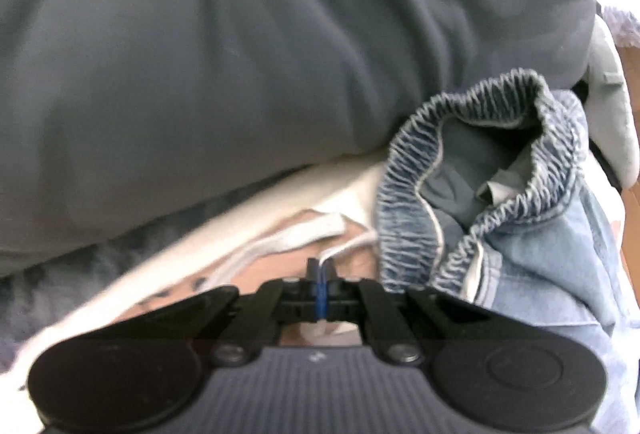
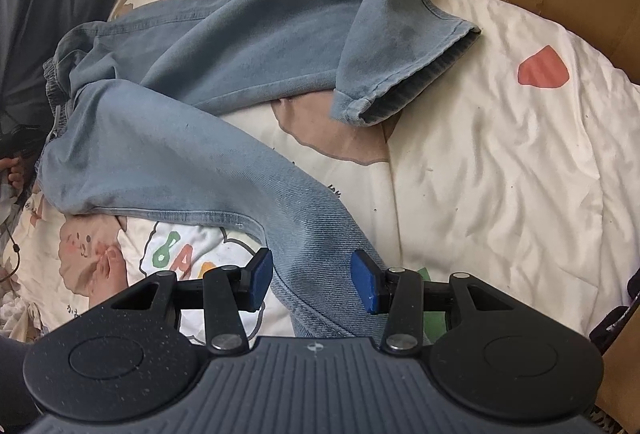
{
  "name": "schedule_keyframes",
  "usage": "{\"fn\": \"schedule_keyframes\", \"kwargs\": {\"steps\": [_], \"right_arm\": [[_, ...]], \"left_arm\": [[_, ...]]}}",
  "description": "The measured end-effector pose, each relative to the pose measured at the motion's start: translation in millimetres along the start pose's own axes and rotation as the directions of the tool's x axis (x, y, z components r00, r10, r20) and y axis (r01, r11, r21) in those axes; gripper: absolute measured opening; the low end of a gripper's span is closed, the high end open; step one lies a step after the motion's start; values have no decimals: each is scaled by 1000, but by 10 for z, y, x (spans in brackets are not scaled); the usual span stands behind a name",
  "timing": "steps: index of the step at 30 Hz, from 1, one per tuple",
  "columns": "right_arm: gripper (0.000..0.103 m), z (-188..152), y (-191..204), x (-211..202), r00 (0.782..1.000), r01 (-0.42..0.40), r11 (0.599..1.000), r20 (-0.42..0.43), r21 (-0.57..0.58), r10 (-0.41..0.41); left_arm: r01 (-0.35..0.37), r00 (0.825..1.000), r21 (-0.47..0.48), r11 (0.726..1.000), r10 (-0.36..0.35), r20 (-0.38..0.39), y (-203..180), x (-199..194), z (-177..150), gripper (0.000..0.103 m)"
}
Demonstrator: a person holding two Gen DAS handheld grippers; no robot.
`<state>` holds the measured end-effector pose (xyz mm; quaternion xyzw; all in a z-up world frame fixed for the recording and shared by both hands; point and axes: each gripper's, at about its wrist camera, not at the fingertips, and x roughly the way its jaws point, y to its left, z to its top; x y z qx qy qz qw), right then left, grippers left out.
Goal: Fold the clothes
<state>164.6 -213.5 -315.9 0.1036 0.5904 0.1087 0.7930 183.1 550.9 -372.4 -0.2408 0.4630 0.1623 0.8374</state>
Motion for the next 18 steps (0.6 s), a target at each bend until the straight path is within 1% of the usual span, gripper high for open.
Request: {"fn": "schedule_keyframes", "kwargs": {"steps": [4, 6, 10, 12, 13, 14, 15, 16, 17, 18], "right_arm": [[50, -3, 3, 7, 1000, -2, 1000, 1, -1, 2], [51, -7, 6, 15, 1000, -2, 1000, -2, -5, 2], [51, -9, 14, 24, 1000, -1, 1000, -5, -12, 1], [51, -11, 16, 27, 1000, -1, 1000, -5, -15, 1], [52, -12, 17, 29, 1000, 0, 1000, -6, -16, 0], [52, -13, 18, 31, 1000, 0, 1000, -6, -17, 0], [52, -14, 19, 32, 1000, 0, 1000, -6, -18, 0], [52, -15, 19, 36, 1000, 0, 1000, -7, -19, -1], [52, -17, 17, 42, 1000, 1, 1000, -8, -19, -2], [52, -19, 15, 48, 1000, 2, 1000, -10, -20, -3]], "left_arm": [[5, 1000, 15, 1000, -4, -17, 114, -186, 2, 0], [-17, 1000, 10, 1000, 18, -13, 195, -265, 8, 0], [-53, 997, -15, 999, 52, -56, 362, -321, 21, 1], [-73, 994, -8, 997, 72, -79, 412, -335, 22, 4], [-85, 992, 10, 996, 85, -90, 408, -334, 18, 10], [-96, 990, 29, 995, 99, -102, 405, -333, 14, 21], [-102, 989, 49, 994, 106, -101, 367, -326, 32, 28], [-102, 990, 57, 993, 107, -90, 314, -318, 71, 46], [-101, 991, 62, 993, 106, -78, 260, -310, 116, 58], [-92, 994, 65, 994, 96, -60, 207, -329, 137, 60]]}}
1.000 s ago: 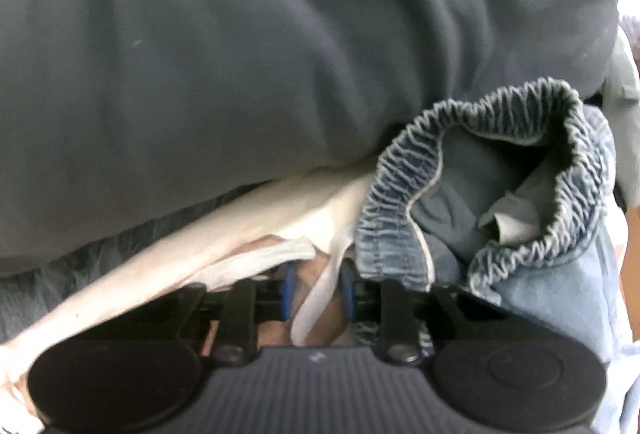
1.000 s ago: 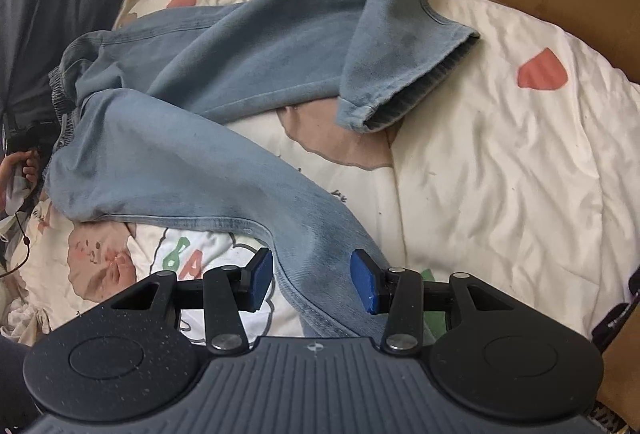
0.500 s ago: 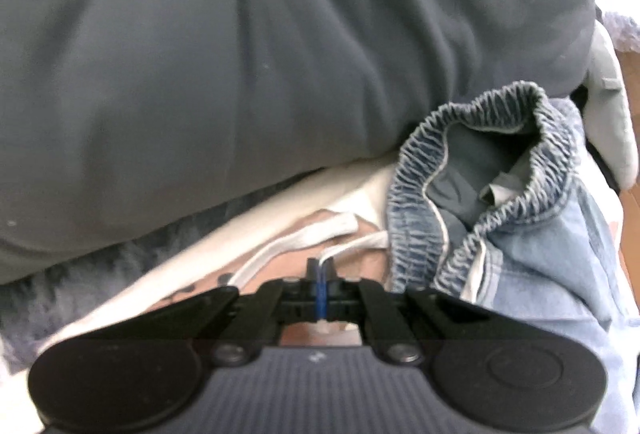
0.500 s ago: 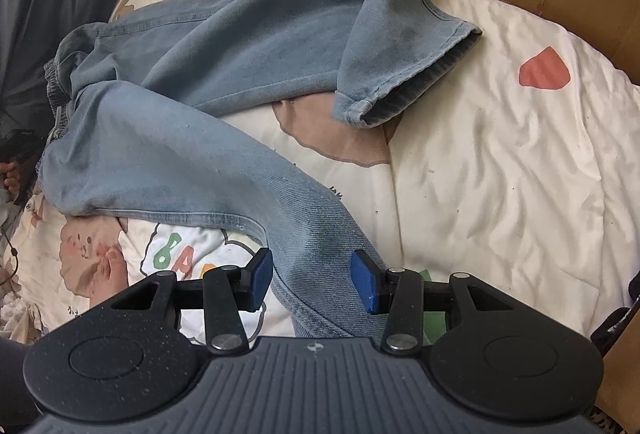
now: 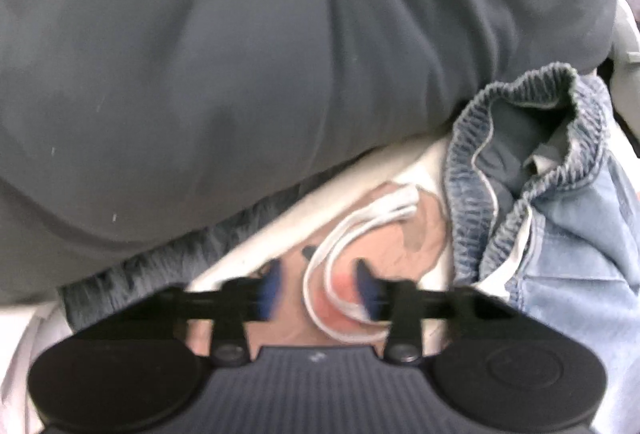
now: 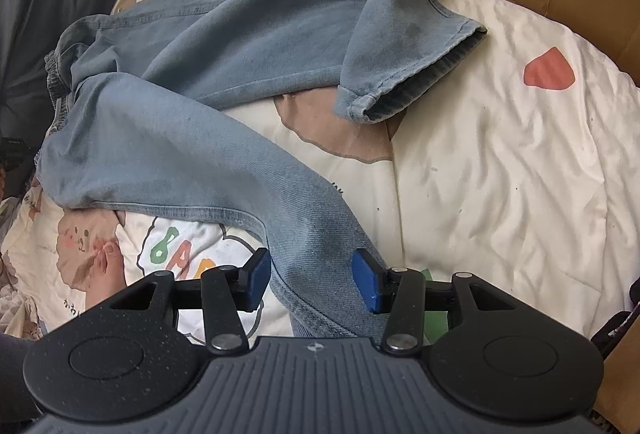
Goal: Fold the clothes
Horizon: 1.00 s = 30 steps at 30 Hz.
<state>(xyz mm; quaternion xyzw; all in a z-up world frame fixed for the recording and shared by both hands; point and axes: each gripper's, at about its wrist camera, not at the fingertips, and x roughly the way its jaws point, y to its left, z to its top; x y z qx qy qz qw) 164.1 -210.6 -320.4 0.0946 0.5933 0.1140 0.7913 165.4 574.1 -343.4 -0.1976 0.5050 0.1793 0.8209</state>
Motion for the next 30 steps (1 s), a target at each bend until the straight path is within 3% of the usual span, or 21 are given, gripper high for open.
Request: {"fn": "schedule_keyframes", "kwargs": {"steps": [5, 8, 9, 11, 13, 14, 20, 23, 30], "right_arm": [[53, -4, -2, 10, 1000, 5, 1000, -6, -5, -5], [53, -4, -9, 14, 1000, 8, 1000, -9, -4, -8], [53, -4, -11, 14, 1000, 10, 1000, -9, -5, -10], [53, -7, -15, 10, 1000, 12, 1000, -9, -5, -12], [53, -9, -19, 6, 1000, 14, 1000, -9, -6, -14], [53, -10, -21, 4, 1000, 15, 1000, -8, -6, -15], [53, -11, -47, 10, 1000, 12, 1000, -1, 16, -11], [53, -5, -35, 25, 1000, 9, 1000, -2, 18, -9], [54, 12, -25, 50, 1000, 6, 1000, 3, 26, -6]], "left_arm": [[-18, 1000, 60, 998, 17, 6, -207, 192, 123, 60], [18, 999, 71, 997, -15, -35, -216, 358, 155, 55], [16, 999, 66, 998, -13, -44, -197, 392, 154, 51], [-3, 999, 54, 999, 6, -51, -156, 440, 149, 24], [2, 999, 29, 1000, 0, -51, -84, 429, 156, 6], [10, 999, 16, 1000, -9, -52, -48, 412, 165, 3], [39, 998, 5, 999, -39, 46, -21, 36, 264, 2], [88, 992, 6, 996, -88, 91, -96, -206, 263, 2], [243, 957, 51, 969, -248, 148, -489, -739, 232, 2]]}}
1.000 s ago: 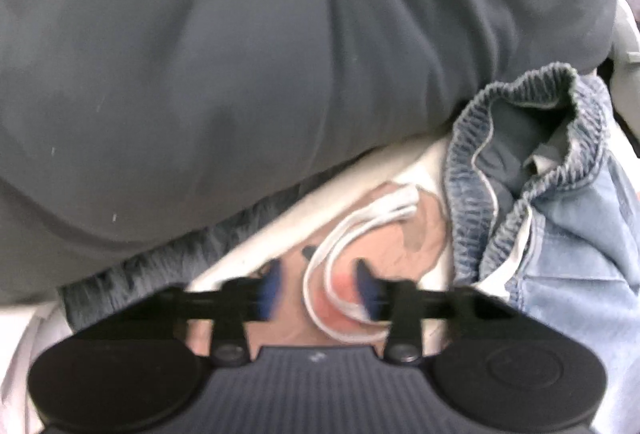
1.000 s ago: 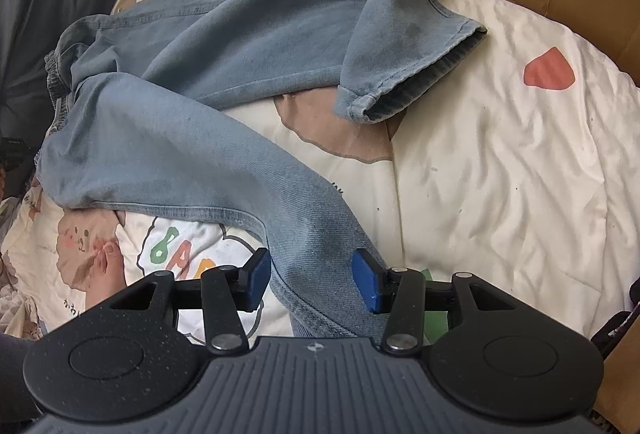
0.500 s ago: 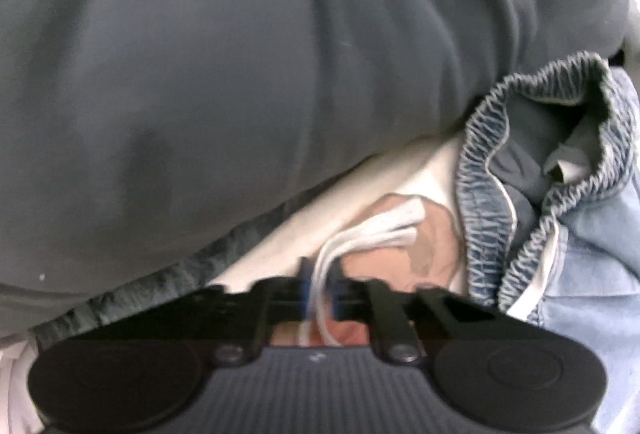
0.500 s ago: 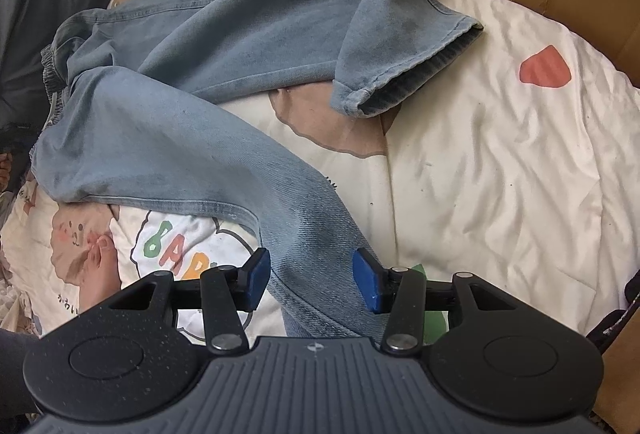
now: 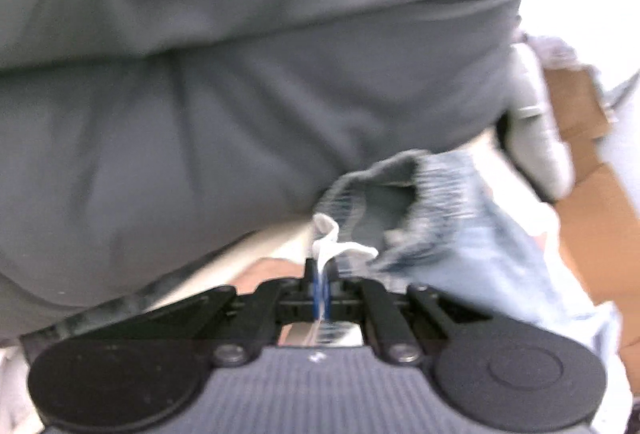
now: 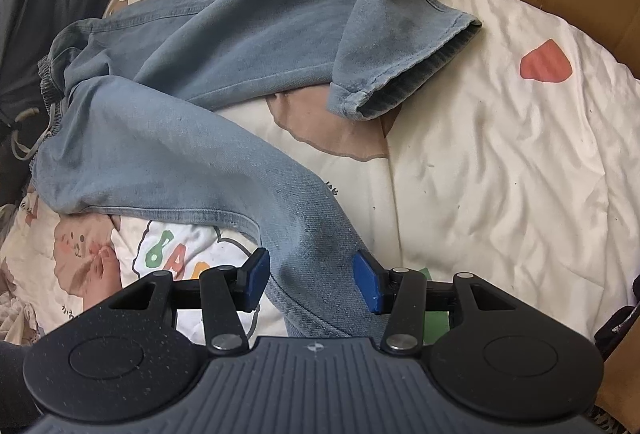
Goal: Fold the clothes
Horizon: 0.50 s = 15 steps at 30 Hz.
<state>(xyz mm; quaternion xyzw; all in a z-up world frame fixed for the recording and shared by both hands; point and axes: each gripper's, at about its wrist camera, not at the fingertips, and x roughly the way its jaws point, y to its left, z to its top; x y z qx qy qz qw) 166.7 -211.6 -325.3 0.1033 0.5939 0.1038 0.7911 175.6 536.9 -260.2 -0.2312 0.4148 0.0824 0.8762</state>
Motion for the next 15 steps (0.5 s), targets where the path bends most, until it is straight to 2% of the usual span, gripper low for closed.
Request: {"fn": "schedule_keyframes", "kwargs": {"steps": [3, 8, 11, 15], "right_arm": [[54, -5, -5, 13, 1000, -2, 1000, 2, -1, 2], [54, -8, -22, 55, 1000, -9, 1000, 9, 8, 9], [54, -19, -40, 84, 1000, -14, 1000, 14, 14, 14], [54, -10, -43, 93, 1000, -12, 1000, 21, 16, 12]], "left_arm": [[70, 997, 23, 997, -71, 20, -271, -163, 27, 2], [144, 989, 69, 987, -146, 17, -712, -310, 81, 2], [181, 983, 90, 979, -183, 8, -974, -105, 61, 2], [228, 974, 66, 971, -227, -19, -1227, 212, -6, 2]]}}
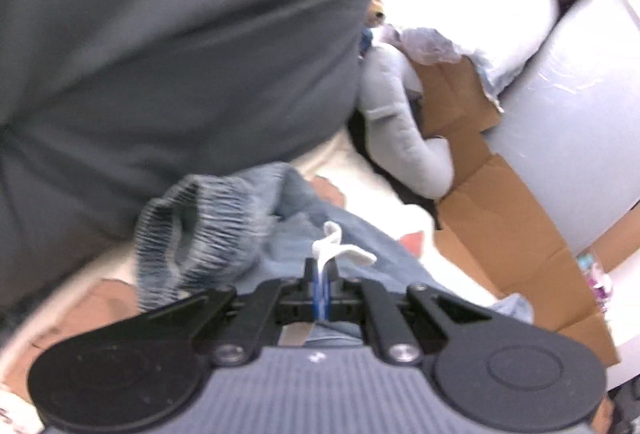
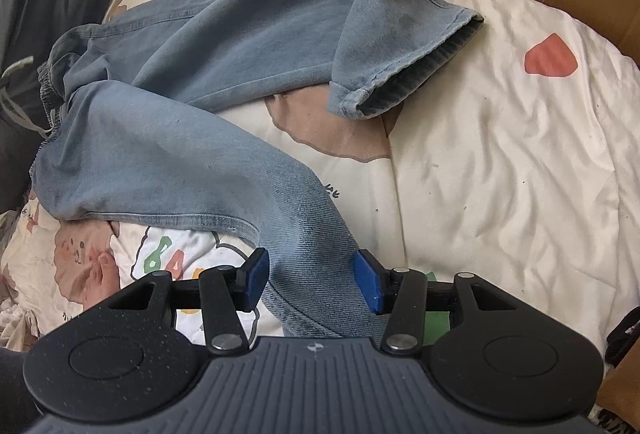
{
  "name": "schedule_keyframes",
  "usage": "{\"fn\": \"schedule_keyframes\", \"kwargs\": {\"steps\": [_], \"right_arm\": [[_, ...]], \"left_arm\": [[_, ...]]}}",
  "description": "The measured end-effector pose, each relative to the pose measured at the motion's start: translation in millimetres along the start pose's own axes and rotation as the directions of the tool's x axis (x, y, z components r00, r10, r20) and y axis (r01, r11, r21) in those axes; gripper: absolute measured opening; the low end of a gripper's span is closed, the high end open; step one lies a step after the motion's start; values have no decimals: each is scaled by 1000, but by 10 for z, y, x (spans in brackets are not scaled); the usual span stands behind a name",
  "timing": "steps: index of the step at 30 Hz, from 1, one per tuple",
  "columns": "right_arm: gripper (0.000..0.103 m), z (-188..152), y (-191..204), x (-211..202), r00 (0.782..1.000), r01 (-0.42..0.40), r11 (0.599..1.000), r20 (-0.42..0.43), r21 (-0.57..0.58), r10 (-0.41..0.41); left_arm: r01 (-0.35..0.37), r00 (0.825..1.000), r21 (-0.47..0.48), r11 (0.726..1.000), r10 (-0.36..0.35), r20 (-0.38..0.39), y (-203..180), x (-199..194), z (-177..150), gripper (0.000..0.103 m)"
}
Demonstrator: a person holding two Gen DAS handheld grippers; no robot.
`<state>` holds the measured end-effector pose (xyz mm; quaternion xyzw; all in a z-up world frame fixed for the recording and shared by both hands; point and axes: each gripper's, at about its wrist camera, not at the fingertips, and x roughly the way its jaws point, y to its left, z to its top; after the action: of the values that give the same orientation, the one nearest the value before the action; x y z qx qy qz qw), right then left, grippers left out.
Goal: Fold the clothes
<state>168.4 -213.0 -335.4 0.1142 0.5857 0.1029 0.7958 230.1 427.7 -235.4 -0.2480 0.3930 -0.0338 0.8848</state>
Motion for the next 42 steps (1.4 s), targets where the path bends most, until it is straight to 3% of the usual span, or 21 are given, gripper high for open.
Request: {"fn": "schedule_keyframes", "kwargs": {"steps": [13, 22, 27, 28, 31, 35, 42], "right_arm": [[60, 192, 103, -76, 991, -7, 1000, 131, 22, 4], [62, 141, -93, -107, 987, 6, 995, 157, 98, -21], [62, 168, -142, -118, 986, -2, 994, 169, 110, -17], [62, 175, -154, -125, 985, -3, 993, 173, 117, -17], [62, 186, -190, -144, 983, -6, 990, 181, 138, -19], [62, 185, -195, -152, 982, -3, 989, 185, 146, -24], [62, 198, -127, -141, 983, -6, 992, 182, 129, -17]], "left_arm": [[-16, 987, 124, 992, 35, -159, -753, 1076, -439, 2], [8, 982, 184, 983, 27, -186, -1218, 1481, -747, 4], [23, 977, 198, 980, 19, -212, -1329, 1587, -791, 16], [37, 975, 183, 982, 4, -221, -1323, 1588, -801, 24], [88, 967, 129, 988, -54, -248, -1301, 1560, -827, 30], [108, 965, 144, 984, -69, -253, -1331, 1416, -851, 52], [69, 976, 184, 981, -29, -215, -1109, 1009, -891, 54]]}}
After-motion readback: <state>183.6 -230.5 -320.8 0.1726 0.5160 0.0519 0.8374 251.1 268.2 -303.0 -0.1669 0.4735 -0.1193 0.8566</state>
